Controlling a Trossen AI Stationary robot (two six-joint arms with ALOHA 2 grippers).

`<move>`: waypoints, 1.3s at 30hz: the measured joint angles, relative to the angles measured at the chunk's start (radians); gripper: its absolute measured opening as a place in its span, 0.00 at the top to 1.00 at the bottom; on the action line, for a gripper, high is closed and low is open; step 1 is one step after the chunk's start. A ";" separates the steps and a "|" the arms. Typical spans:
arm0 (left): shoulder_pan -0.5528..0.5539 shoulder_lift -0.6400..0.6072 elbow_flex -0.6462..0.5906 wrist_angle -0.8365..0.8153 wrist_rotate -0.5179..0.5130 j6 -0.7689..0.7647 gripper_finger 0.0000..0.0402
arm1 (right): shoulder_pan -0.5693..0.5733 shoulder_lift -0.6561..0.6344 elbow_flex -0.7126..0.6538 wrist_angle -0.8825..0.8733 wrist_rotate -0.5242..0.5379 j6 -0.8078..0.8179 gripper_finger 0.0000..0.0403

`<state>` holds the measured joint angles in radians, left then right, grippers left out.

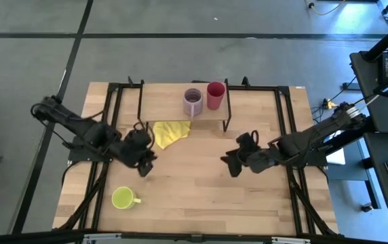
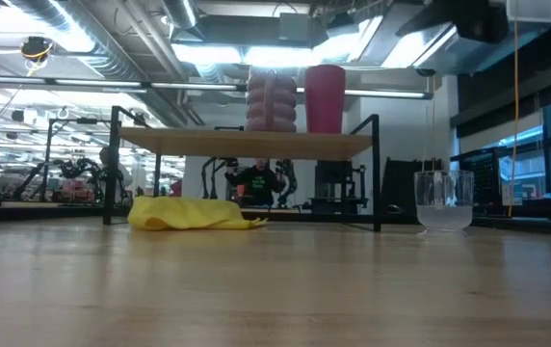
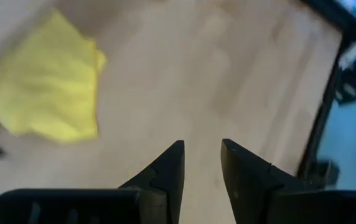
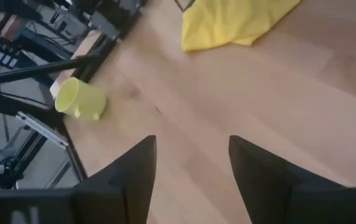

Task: Stack small to large cups/mugs on shelf
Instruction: Put the yellow mug on the shelf

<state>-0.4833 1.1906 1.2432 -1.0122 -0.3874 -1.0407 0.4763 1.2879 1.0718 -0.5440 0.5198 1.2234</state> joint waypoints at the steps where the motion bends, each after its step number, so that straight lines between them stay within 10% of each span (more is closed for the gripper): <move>1: -0.028 -0.007 -0.017 -0.013 0.031 -0.016 0.75 | 0.001 -0.013 0.000 -0.003 -0.006 -0.005 0.50; 6: -0.231 -0.001 -0.055 -0.121 0.205 -0.125 0.75 | 0.042 -0.042 0.000 0.001 -0.012 -0.001 0.50; 20: -0.530 0.015 -0.083 -0.418 0.212 -0.406 0.75 | 0.079 -0.036 0.000 0.023 0.010 0.006 0.50; 39: -0.585 0.016 -0.333 -0.097 0.194 -0.507 0.75 | 0.084 -0.036 0.000 0.038 -0.016 0.028 0.50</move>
<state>-1.0679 1.2064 0.9106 -1.1094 -0.1939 -1.5481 0.5598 1.2514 1.0718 -0.5060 0.5037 1.2518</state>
